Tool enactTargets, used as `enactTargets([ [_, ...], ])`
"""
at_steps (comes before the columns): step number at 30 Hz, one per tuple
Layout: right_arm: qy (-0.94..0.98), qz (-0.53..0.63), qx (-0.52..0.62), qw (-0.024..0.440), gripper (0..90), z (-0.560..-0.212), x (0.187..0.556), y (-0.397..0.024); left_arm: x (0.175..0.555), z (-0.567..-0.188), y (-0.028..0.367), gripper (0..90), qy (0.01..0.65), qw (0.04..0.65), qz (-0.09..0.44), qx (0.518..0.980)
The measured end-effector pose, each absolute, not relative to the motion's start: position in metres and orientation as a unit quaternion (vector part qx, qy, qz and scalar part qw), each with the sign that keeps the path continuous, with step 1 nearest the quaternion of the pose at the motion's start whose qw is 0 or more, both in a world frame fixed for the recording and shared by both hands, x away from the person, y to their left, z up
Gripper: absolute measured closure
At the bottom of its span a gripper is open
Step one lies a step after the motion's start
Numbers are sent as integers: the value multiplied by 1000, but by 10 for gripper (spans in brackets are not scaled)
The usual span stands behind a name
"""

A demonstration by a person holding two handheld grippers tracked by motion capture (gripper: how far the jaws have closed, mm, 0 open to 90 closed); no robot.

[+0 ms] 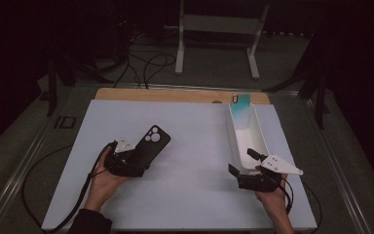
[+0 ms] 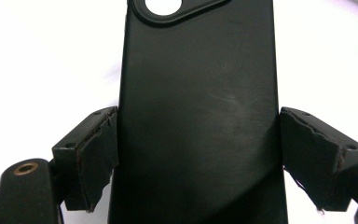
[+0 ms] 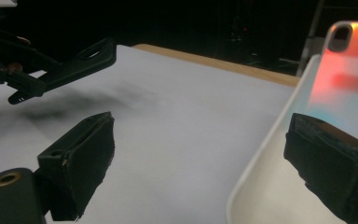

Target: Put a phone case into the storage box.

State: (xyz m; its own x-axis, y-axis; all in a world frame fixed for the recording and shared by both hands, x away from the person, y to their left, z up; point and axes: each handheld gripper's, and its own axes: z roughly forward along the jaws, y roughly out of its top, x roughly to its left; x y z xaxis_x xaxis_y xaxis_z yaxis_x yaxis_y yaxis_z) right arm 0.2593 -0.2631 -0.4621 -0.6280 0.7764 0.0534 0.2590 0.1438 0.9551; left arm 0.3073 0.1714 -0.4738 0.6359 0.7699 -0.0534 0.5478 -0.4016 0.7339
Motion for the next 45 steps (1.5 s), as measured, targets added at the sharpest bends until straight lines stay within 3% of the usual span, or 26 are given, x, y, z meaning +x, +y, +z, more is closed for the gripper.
enactTargets([
  [16,730,555,350,192,85,-453,284,-249,297,-453,152,158,360,394,175,827],
  [45,752,558,327,131,86,-430,317,-192,294,-440,107,157,304,424,173,835],
])
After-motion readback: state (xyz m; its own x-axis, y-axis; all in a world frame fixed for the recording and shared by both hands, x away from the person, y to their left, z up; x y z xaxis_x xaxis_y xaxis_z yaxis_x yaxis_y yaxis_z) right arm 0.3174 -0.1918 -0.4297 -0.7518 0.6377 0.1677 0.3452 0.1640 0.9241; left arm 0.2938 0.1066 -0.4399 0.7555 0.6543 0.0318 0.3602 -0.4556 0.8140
